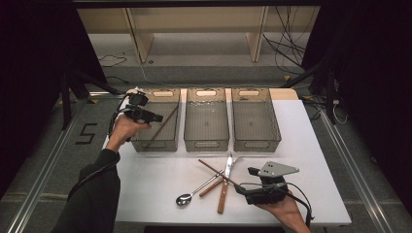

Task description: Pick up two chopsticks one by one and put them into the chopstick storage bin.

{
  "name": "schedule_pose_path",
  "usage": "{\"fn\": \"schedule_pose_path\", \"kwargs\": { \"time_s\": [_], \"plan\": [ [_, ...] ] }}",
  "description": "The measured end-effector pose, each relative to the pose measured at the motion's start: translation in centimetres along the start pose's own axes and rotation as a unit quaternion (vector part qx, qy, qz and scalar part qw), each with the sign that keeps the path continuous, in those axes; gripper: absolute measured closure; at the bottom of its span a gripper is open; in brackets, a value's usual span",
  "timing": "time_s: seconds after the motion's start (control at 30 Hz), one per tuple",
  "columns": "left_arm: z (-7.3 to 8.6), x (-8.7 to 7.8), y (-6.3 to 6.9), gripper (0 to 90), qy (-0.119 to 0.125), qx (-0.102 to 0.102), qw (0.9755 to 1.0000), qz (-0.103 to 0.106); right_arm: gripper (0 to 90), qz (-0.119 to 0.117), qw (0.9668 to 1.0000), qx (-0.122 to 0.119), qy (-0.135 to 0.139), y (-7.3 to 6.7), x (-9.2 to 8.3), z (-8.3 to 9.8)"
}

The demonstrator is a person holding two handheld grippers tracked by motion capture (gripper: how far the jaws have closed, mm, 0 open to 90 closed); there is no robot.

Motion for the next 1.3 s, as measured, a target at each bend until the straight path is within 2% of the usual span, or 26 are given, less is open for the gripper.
{"fn": "schedule_pose_path", "kwargs": {
  "time_s": [0.03, 0.1, 0.17, 0.23, 0.37, 0.6, 0.73, 0.77, 0.8, 0.83, 0.9, 1.0, 1.17, 1.23, 1.3],
  "plan": [
    [0.0, -0.4, 0.4, 29.7, 0.011, -0.004, 0.9999, 0.003, 22.5, 0.002, 1.0, -0.002, 0.0, 0.0, 0.0, 0.0],
    [0.1, -1.1, 1.3, 27.7, 0.018, 0.001, 0.9998, 0.011, 22.5, 0.005, 1.0, -0.004, -0.002, 0.0, 0.0, 0.0],
    [0.3, -1.9, 2.1, 26.0, 0.04, -0.002, 0.999, 0.017, 22.5, 0.005, 1.0, -0.006, -0.005, 0.0, 0.0, 0.0],
    [0.8, -2.4, 3.2, 24.5, 0.045, 0.007, 0.9986, 0.027, 22.5, 0.006, 0.9999, -0.006, -0.006, 0.0, 0.0, 0.0],
    [1.7, -3.2, 4.9, 22.3, 0.063, 0.013, 0.9972, 0.039, 22.6, 0.006, 0.9999, -0.009, -0.009, 0.0, 0.0, 0.0],
    [3.5, -4.5, 7.1, 20.9, 0.093, 0.016, 0.9936, 0.062, 23.8, 0.012, 0.9996, -0.014, -0.021, 0.0, 0.0, 0.2],
    [4.8, -5.1, 7.9, 20.6, 0.116, 0.015, 0.9906, 0.072, 24.7, 0.017, 0.9992, -0.02, -0.03, 0.0, 0.1, 0.3],
    [5.1, -5.1, 8.2, 20.6, 0.114, 0.015, 0.9905, 0.075, 24.9, 0.017, 0.9991, -0.021, -0.032, 0.0, 0.2, 0.3],
    [5.4, -5.2, 8.3, 20.5, 0.105, 0.023, 0.9915, 0.073, 25.0, 0.018, 0.999, -0.022, -0.035, 0.0, 0.2, 0.3],
    [5.6, -5.3, 8.5, 19.8, 0.109, 0.023, 0.9916, 0.066, 25.1, 0.017, 0.9989, -0.022, -0.037, 0.0, 0.3, 0.4],
    [5.8, -5.6, 8.8, 19.8, 0.116, 0.02, 0.9907, 0.068, 25.3, 0.018, 0.9987, -0.023, -0.041, 0.0, 0.3, 0.5],
    [6.4, -5.7, 9.4, 19.2, 0.119, 0.025, 0.9901, 0.07, 25.5, 0.022, 0.9983, -0.025, -0.048, 0.2, 0.3, 0.6],
    [7.0, -5.6, 10.5, 18.2, 0.131, 0.03, 0.9878, 0.079, 26.6, 0.032, 0.9974, -0.026, -0.059, 0.6, 0.2, 0.7],
    [7.1, -5.6, 10.9, 17.8, 0.136, 0.031, 0.9866, 0.085, 27.2, 0.031, 0.9972, -0.024, -0.064, 0.7, 0.2, 0.9],
    [7.4, -5.5, 11.3, 16.9, 0.133, 0.031, 0.9856, 0.1, 27.8, 0.035, 0.9964, -0.024, -0.073, 0.8, 0.3, 1.0]
  ]
}}
Point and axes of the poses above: each handheld gripper's, and its own axes: x roughly forward along the jaws, z roughly out of its underside, y roughly to its right, the point moved 6 cm from there along x, roughly forward along the jaws, and after that the axes turned 9 degrees about x, right-handed, at the moved point
